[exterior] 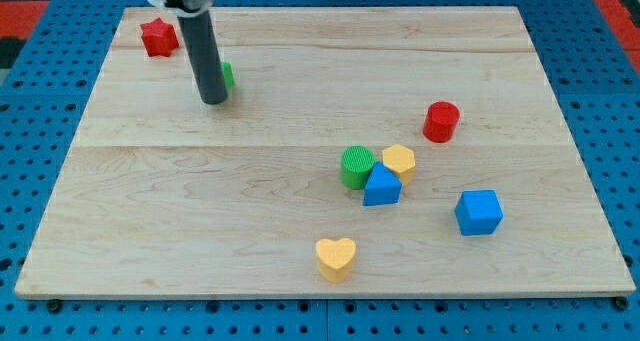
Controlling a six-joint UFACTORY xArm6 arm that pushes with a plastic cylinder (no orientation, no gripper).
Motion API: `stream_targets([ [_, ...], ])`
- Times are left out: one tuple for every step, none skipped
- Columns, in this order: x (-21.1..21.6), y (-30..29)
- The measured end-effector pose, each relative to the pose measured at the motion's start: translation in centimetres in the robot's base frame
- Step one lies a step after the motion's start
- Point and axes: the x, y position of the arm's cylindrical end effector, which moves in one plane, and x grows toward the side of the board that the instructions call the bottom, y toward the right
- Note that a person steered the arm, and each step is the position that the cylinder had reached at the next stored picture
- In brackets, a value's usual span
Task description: Push the green star towards the top center
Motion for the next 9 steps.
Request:
stream_targets([
  [-1.1,-2.6],
  [-1.1,-4.6],
  [-1.1,-5.1],
  [-1.7,-4.3],
  [-3.7,-0.7],
  [-6.1,3.3],
  [-6.7,7.9],
  [-8.7,12.1],
  [-11.1,13.2],
])
